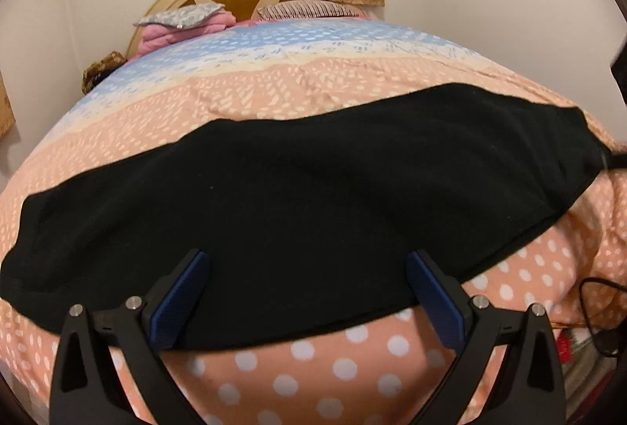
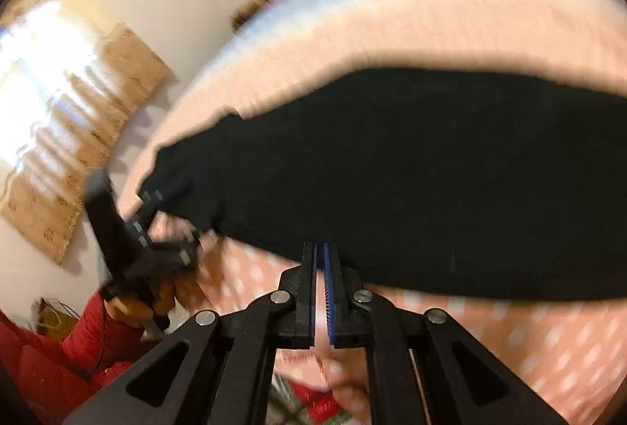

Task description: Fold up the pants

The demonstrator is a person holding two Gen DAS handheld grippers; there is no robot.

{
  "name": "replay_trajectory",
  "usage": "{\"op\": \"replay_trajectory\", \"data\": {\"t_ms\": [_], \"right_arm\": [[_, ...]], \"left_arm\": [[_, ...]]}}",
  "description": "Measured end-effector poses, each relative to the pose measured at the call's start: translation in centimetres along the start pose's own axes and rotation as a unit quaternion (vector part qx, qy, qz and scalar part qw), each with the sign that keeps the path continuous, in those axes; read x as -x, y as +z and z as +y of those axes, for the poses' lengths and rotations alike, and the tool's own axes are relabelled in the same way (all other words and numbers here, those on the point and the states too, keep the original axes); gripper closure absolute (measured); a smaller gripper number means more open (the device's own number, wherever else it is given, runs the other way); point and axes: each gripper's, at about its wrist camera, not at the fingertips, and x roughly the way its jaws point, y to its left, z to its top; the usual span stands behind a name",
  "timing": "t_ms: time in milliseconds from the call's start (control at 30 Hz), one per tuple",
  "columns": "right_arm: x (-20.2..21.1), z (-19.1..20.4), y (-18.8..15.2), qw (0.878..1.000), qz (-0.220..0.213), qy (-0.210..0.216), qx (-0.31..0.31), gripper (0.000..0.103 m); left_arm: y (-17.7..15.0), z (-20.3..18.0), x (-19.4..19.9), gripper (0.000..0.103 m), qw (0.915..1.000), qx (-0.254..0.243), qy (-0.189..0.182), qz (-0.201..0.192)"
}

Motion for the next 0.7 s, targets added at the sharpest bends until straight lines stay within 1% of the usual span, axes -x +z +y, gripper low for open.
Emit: {"op": "replay_trajectory", "data": {"t_ms": [33,67,100,133,167,200,233,267,300,333,367,400,433,467,500,600,633,667,700], "right_arm": [[0.4,0.1,1.0,1.000,-0.021,-0.002,0.003,0.099],[0.8,-0.1,2.4,0.998,-0.054,-0.014,0.002,0.099],[0.6,0.3,3.3,0.997,-0.070,-0.023,-0.002,0.099],[0.3,-0.1,3.8,0.997,-0.075,-0.025,-0.007,0.099],[-0.9,-0.1,4.4,0.997,-0.073,-0.011,-0.014,0.099],[-1.9,0.1,4.6,0.998,-0.064,0.003,-0.015,0.099],[-3.6,0.6,4.5,0.999,-0.041,0.017,-0.010,0.099],[-5.8,1.6,3.7,1.000,-0.003,0.020,0.000,0.099],[-7.5,2.4,2.7,0.999,0.030,0.023,0.007,0.098],[-8.4,3.2,1.1,0.999,0.037,0.039,0.009,0.098],[-8.0,3.7,0.2,0.999,0.024,0.040,0.008,0.098],[-7.9,3.9,-0.4,0.998,0.035,0.052,0.003,0.098],[-7.9,3.9,-0.8,0.997,0.044,0.065,-0.006,0.098],[-7.6,3.5,-1.5,0.995,0.054,0.083,-0.024,0.098],[-7.4,3.0,-2.0,0.993,0.062,0.097,-0.037,0.098],[-6.4,2.9,-2.2,0.990,0.084,0.110,-0.037,0.099],[-5.7,2.8,-1.6,0.990,0.078,0.111,-0.029,0.099],[-4.3,3.0,-0.6,0.993,0.048,0.111,-0.014,0.099],[-3.5,2.6,0.2,0.994,0.029,0.108,-0.007,0.099]], "left_arm": [[0.6,0.0,0.4,0.001,0.9999,0.011,-0.007,-0.001],[1.4,0.2,1.0,0.001,0.9994,0.026,-0.019,-0.015],[2.1,0.0,1.2,0.001,0.9986,0.035,-0.027,-0.029],[2.8,0.0,1.6,0.001,0.9975,0.042,-0.033,-0.047],[3.7,-0.2,1.7,0.001,0.9964,0.046,-0.037,-0.060],[4.5,-0.5,1.3,0.001,0.9961,0.049,-0.034,-0.065],[4.9,-0.8,0.8,0.001,0.9960,0.050,-0.034,-0.066],[5.1,-1.2,0.1,0.001,0.9964,0.046,-0.036,-0.062],[5.0,-1.7,-0.8,0.001,0.9976,0.040,-0.035,-0.046],[4.5,-2.0,-1.6,0.001,0.9984,0.033,-0.036,-0.027],[3.6,-2.4,-2.4,0.001,0.9989,0.022,-0.040,-0.004],[2.8,-2.7,-2.9,0.001,0.9991,0.013,-0.038,0.014],[1.6,-3.1,-2.7,0.001,0.9996,-0.002,-0.027,0.012],[0.5,-3.4,-1.7,0.001,0.9995,-0.018,-0.021,-0.015],[0.2,-3.5,-1.3,0.001,0.9994,-0.025,-0.023,-0.012],[0.6,-2.4,0.1,0.001,0.9993,-0.011,-0.036,-0.006],[0.8,-1.9,0.6,0.001,0.9993,-0.009,-0.033,-0.013],[1.1,-1.2,1.4,0.001,0.9992,-0.005,-0.026,-0.029],[1.4,-0.6,1.8,0.001,0.9990,-0.001,-0.020,-0.040]]}}
